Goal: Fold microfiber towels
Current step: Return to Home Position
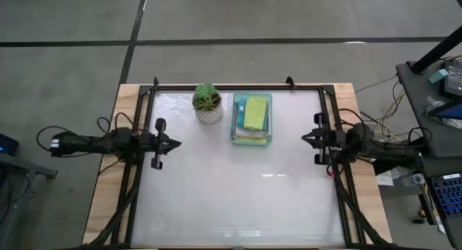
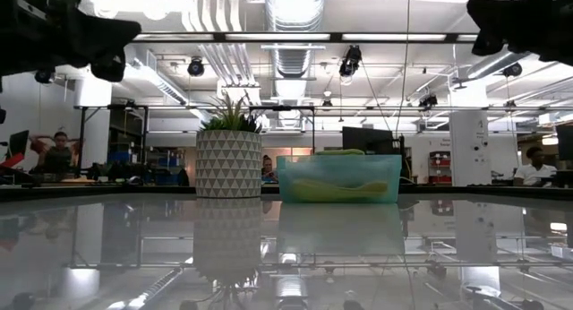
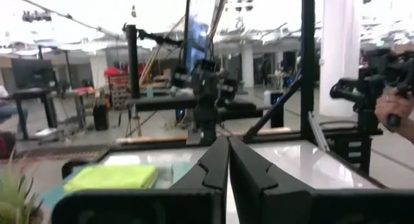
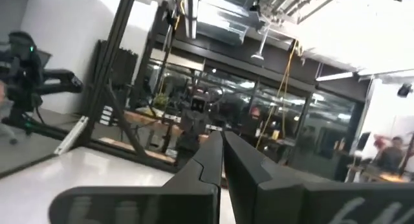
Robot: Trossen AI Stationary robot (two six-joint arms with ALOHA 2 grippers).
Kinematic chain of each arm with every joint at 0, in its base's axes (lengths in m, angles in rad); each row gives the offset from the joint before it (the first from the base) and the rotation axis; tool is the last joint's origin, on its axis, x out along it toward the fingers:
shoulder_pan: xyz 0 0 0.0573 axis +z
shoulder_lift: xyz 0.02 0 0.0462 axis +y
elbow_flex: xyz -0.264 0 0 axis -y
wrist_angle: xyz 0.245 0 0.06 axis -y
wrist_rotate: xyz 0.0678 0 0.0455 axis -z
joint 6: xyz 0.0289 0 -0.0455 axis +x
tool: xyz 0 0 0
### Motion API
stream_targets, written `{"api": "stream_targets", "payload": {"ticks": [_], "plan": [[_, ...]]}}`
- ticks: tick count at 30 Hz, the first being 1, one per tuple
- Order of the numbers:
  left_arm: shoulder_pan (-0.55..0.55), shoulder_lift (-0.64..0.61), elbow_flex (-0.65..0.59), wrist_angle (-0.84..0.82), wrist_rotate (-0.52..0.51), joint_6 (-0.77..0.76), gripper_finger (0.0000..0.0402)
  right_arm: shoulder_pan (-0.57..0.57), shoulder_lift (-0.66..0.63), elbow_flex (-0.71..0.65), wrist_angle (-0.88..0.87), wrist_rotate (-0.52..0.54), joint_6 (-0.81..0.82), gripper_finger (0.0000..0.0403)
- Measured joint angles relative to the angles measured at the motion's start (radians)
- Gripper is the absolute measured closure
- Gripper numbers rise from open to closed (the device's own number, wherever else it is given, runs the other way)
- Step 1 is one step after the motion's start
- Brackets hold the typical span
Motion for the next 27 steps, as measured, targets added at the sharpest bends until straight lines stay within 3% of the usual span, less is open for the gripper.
{"api": "stream_targets", "payload": {"ticks": [6,15,20,27], "plan": [[0.0,-0.042,0.0,-0.057,-0.02,0.029,0.0402,0.0,0.002,0.0,-0.032,0.008,-0.094,0.0394],[0.001,-0.037,-0.002,-0.052,-0.03,0.023,0.0402,0.0,0.05,0.0,-0.064,0.009,0.111,0.0394],[0.001,-0.033,-0.002,-0.052,-0.03,0.023,0.0402,0.0,0.07,0.0,-0.068,0.01,0.068,0.0394],[0.001,-0.028,-0.003,-0.053,-0.031,0.023,0.0402,0.0,0.069,0.0,-0.083,0.009,0.142,0.0394]]}}
